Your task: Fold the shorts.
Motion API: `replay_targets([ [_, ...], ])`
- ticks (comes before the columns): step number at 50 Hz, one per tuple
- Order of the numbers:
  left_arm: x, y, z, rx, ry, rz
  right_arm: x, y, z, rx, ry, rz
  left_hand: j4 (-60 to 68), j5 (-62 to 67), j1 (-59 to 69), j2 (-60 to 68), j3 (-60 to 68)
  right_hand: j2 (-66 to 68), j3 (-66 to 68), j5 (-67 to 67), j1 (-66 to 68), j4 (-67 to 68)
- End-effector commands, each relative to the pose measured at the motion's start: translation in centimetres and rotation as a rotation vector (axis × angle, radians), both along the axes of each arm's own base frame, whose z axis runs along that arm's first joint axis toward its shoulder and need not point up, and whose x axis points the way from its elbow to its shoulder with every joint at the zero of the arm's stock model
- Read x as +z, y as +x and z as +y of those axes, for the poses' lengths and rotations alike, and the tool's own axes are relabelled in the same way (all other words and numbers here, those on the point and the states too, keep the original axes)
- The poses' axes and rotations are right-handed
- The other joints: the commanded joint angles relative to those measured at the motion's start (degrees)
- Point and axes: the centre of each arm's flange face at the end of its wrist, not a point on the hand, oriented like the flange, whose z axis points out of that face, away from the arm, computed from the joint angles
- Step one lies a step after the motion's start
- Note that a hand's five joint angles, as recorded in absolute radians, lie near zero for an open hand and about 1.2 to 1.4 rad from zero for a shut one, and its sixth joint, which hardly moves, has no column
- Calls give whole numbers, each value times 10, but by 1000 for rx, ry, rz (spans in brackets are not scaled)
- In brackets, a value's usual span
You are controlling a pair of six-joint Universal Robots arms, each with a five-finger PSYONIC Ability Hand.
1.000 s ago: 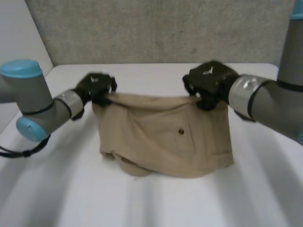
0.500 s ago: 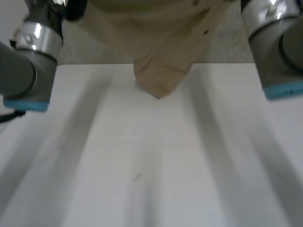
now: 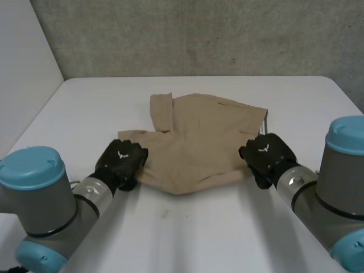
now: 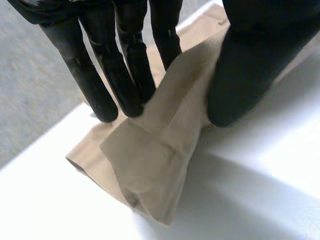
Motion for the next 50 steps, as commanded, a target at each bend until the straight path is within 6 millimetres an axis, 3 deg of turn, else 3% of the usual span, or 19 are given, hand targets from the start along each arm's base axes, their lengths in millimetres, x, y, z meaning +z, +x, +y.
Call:
replay_targets([
  [1, 14, 9, 10, 18, 50, -13, -4, -17, 5, -41, 17, 3, -128, -125, -101, -121, -130, 128, 120, 134, 239, 116],
  [6, 26, 16, 6, 41, 30, 7, -11, -26, -2, -54, 14, -31, -131, -129, -105, -124, -133, 128, 120, 134, 239, 116],
  [14, 17, 36, 11, 97, 81, -12, -15, -29, -5, -78, 30, -75, -121, -119, -95, -114, -123, 128, 120, 134, 239, 116],
  [22, 12, 43, 25, 103, 131, -29, -19, -28, -4, -101, 80, -136, -119, -117, -93, -113, -122, 128, 120, 134, 239, 116],
  [33, 9, 42, 19, 108, 116, -21, -26, -26, 1, -93, 106, -127, -126, -124, -100, -119, -128, 128, 120, 134, 239, 116],
  [48, -13, 33, 11, 87, 169, -45, -27, -26, 2, -93, 106, -124, -108, -105, -81, -101, -110, 128, 120, 134, 239, 116],
  [50, -16, 31, 11, 82, 178, -48, -26, -26, 1, -92, 104, -126, -52, -50, -26, -45, -54, 128, 120, 134, 239, 116],
])
